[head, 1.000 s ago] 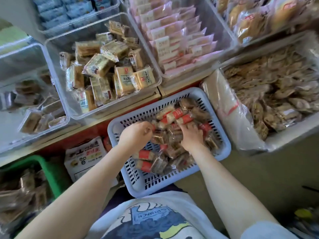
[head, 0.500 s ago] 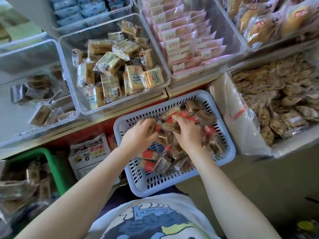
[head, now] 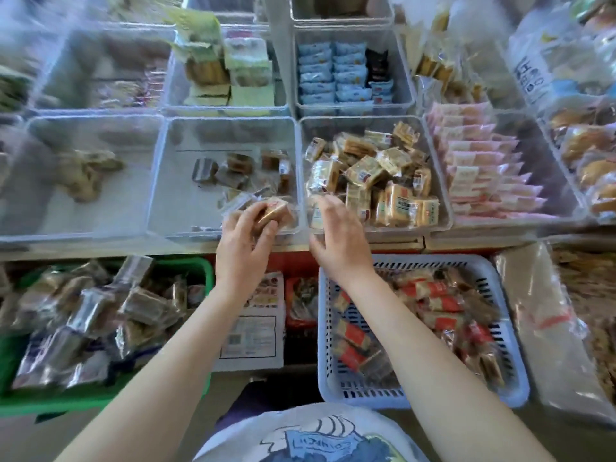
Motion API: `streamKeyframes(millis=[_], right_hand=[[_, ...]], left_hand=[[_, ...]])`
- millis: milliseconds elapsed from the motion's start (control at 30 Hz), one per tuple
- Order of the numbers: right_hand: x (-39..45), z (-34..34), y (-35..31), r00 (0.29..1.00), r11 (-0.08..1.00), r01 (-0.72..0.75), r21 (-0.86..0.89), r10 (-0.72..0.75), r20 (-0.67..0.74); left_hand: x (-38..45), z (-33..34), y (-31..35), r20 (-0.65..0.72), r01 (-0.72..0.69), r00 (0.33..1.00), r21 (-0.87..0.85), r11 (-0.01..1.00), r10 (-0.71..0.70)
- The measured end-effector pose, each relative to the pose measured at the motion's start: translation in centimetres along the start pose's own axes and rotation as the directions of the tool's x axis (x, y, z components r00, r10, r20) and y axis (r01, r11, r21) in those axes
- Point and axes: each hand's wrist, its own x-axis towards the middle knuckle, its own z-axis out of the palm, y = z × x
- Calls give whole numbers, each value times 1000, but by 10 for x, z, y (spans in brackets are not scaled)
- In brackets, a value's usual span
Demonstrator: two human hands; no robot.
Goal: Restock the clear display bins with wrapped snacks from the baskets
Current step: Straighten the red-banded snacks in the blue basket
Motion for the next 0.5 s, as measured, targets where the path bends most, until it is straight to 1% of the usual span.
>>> streamKeyframes(millis=[33, 67, 133, 167, 233, 267, 300, 333, 367, 433, 500], right_hand=[[10, 10, -9, 999, 999, 17, -36, -15, 50], [17, 21, -15, 992, 997, 19, -74, -9, 129], [22, 42, -22, 943, 986, -19, -167, 73, 324], [20, 51, -23, 913, 975, -25, -222, 113, 392], [15, 61, -22, 893, 951, -5, -309, 143, 428], [15, 62, -22, 893, 944, -1, -330, 149, 425], [16, 63, -23, 891, 941, 0, -339, 153, 426], [17, 63, -24, 887, 938, 5, -346, 156, 435], [18, 62, -24, 882, 936, 11, -352, 156, 444], [18, 61, -25, 878, 929, 26, -369, 156, 453], [18, 61, -26, 870, 918, 41, -394, 161, 466]], left_hand=[[8, -11, -13, -31, 54, 998, 5, 999, -54], [16, -19, -26, -48, 102, 994, 15, 995, -101], [32, -30, -47, -59, 172, 984, 37, 984, -170], [39, -34, -56, -57, 185, 982, 40, 982, -183], [50, -37, -73, -37, 184, 983, 69, 980, -182], [55, -38, -83, -14, 184, 983, 161, 970, -184], [57, -38, -93, 26, 175, 981, 310, 934, -193], [57, -38, -101, 87, 150, 974, 457, 877, -212], [57, -38, -108, 151, 118, 959, 553, 825, -239], [54, -40, -112, 223, 89, 934, 611, 787, -279], [50, -41, -109, 235, 72, 936, 601, 796, -262]])
